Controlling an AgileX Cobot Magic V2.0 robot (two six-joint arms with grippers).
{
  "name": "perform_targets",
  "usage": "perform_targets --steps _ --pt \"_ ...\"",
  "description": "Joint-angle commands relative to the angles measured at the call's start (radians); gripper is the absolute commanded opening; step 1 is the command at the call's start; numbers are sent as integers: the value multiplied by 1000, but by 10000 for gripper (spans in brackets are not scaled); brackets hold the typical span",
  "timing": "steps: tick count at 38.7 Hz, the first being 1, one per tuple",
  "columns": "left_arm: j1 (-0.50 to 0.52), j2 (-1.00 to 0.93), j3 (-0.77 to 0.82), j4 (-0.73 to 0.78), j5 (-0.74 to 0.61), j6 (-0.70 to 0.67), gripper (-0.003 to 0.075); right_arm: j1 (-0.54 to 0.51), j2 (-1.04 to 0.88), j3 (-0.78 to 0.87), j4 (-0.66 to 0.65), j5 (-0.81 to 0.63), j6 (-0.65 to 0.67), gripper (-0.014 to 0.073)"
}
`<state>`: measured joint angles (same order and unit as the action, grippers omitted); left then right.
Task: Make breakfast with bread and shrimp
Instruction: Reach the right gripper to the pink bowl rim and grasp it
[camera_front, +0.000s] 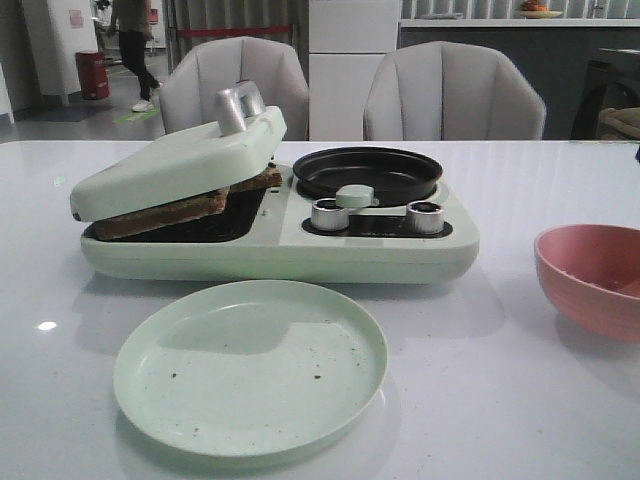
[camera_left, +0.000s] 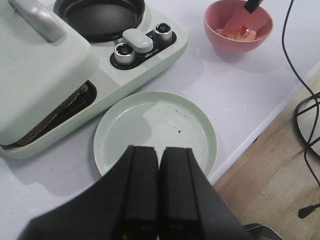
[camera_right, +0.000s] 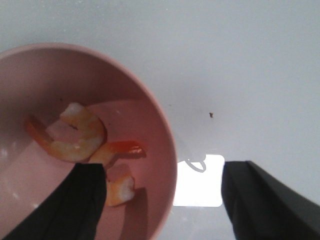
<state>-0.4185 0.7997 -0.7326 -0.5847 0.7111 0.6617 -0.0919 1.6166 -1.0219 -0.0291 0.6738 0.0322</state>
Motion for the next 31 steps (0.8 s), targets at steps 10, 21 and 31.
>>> perform_targets --steps 10,21,31 --pt "-7 -1 -28 -41 -65 -1 99 -7 43 -35 -12 -104 -10 582" --pt "-7 -1 -28 -41 -65 -1 99 -7 45 -35 -12 -106 -12 349" --pt "-7 -1 -28 -41 -65 -1 99 -7 45 -35 -12 -106 -12 115"
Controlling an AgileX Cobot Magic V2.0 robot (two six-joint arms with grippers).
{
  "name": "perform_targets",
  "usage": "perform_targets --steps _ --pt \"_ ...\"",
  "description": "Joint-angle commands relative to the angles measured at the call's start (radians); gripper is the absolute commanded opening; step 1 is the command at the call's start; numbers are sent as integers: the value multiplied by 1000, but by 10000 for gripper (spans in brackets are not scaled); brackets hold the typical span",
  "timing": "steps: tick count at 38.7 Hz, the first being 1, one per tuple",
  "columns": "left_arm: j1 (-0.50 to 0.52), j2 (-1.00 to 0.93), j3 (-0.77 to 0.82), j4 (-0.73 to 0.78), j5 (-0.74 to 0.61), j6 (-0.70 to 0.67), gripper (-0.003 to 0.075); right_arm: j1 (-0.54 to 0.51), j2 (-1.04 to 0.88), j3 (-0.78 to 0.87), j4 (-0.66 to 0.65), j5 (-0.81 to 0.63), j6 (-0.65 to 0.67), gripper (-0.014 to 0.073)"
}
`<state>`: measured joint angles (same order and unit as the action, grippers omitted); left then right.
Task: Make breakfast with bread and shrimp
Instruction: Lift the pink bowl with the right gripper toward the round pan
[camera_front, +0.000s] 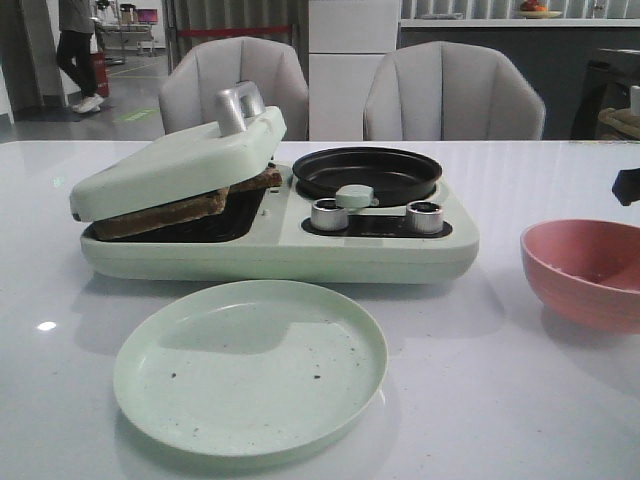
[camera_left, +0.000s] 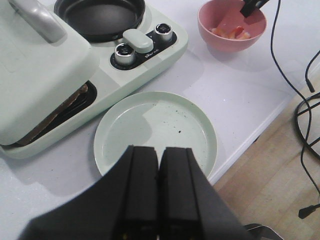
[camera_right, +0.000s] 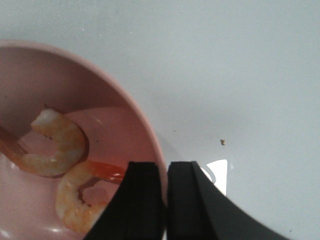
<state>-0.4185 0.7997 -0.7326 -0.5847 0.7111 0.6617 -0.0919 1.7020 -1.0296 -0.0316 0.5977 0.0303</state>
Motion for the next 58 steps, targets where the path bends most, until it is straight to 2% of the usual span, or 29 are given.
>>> perform_targets --steps 1,12,15,20,27,35,40,45,54,58 --pt "-7 -1 -28 -41 -65 -1 99 -7 -41 -27 -10 -30 -10 115" --pt "-7 -1 -28 -41 -65 -1 99 -7 -41 -27 -10 -33 -10 112" --pt "-7 -1 -28 -41 -65 -1 99 -7 -41 -27 -10 -32 -10 96" --pt "-7 -1 -28 -41 -65 -1 99 -6 -41 -27 -10 -43 -10 6" --pt "-7 -1 -28 -41 -65 -1 99 -6 -47 -69 -10 -7 -10 17" --pt "-7 -1 -28 -41 -65 -1 99 -6 -64 -249 17 113 -10 17" --pt "-7 -1 -28 -41 -65 -1 99 -6 -64 -378 94 197 -10 17" --pt "-7 -1 -28 -41 -65 -1 99 -2 -64 -487 155 213 -10 17" --pt "-7 -1 -28 -41 -65 -1 99 85 -50 -650 141 227 -9 17" --pt "-7 -1 -28 -41 -65 -1 99 154 -24 -723 64 255 32 17"
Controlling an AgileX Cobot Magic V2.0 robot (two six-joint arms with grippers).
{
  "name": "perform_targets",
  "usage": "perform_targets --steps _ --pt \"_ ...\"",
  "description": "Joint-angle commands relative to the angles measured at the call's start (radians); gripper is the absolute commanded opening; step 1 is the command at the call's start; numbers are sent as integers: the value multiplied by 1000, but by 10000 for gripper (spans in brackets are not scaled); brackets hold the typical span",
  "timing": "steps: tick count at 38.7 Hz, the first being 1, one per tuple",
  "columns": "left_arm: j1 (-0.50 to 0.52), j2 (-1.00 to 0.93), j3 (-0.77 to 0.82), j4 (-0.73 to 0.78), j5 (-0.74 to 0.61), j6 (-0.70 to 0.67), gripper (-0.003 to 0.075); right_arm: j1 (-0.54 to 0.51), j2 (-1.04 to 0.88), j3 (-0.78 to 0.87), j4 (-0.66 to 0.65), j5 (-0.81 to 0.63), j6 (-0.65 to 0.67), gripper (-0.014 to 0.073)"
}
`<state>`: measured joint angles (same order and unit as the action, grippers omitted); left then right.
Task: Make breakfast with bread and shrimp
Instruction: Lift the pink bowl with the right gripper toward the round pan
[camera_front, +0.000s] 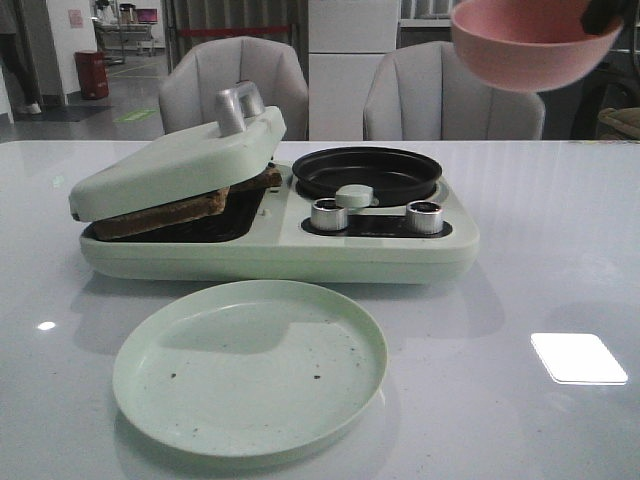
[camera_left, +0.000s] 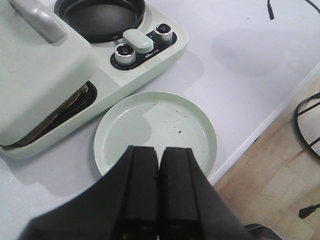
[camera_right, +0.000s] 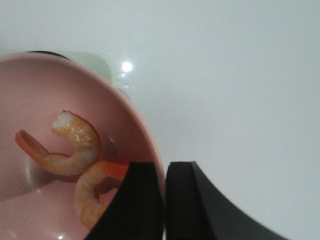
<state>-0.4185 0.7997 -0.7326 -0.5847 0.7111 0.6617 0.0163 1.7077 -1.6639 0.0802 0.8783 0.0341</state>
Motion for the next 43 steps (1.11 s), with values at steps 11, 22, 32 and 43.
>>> perform_targets --steps 11,22,32,43 --pt "-7 -1 -28 -41 -65 -1 99 273 123 -295 -545 115 290 17" --pt "-7 -1 -28 -41 -65 -1 99 463 257 -421 -955 163 402 17" --pt "-7 -1 -28 -41 -65 -1 99 581 327 -441 -1438 197 535 17" --pt "-7 -1 -28 -41 -65 -1 99 594 342 -441 -1785 272 544 17"
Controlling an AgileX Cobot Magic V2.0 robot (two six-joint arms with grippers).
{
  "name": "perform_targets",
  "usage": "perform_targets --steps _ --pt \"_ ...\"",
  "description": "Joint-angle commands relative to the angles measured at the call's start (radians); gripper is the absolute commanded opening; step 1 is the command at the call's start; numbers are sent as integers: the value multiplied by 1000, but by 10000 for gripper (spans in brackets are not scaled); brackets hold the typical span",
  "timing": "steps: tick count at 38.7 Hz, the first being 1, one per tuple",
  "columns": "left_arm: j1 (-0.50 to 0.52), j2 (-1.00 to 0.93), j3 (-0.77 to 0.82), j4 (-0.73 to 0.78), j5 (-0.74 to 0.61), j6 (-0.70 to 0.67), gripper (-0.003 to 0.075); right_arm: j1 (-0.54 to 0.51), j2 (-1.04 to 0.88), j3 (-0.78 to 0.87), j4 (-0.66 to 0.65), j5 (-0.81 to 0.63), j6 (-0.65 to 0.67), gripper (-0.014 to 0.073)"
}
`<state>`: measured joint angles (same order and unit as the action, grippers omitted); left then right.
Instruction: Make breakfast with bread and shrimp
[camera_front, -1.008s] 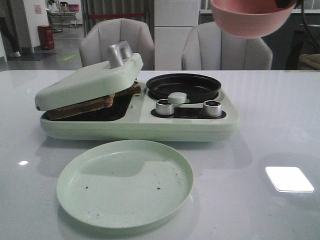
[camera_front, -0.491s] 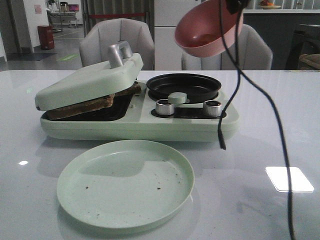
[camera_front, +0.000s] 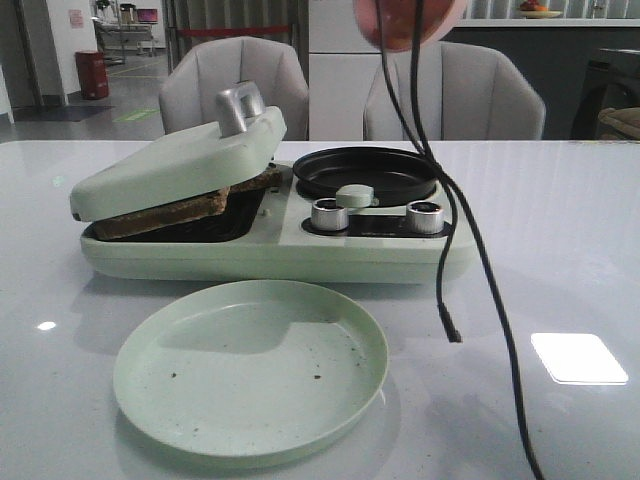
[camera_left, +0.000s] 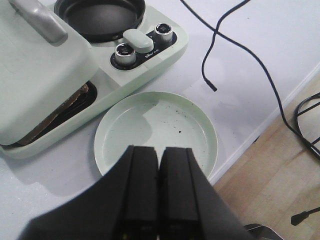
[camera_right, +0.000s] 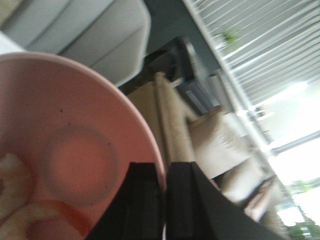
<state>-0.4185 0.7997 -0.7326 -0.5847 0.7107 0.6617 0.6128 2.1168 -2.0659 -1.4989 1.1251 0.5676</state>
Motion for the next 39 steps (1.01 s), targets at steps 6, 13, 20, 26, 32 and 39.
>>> perform_targets --steps 6,13,20,26,32,39 --pt "-7 -1 -28 -41 -65 -1 99 0 -72 -45 -300 37 18 17" --pt "-7 -1 -28 -41 -65 -1 99 0 -72 -79 -300 9 18 17" --pt "-7 -1 -28 -41 -65 -1 99 0 -74 -104 -300 10 18 17" --pt "-7 -1 -28 -41 -65 -1 99 0 -76 -122 -300 7 18 17" --pt "-7 -1 -28 -41 -65 -1 99 0 -66 -124 -248 11 28 17" --pt "-7 -1 -28 -41 -65 -1 99 0 -4 -109 -107 13 9 17"
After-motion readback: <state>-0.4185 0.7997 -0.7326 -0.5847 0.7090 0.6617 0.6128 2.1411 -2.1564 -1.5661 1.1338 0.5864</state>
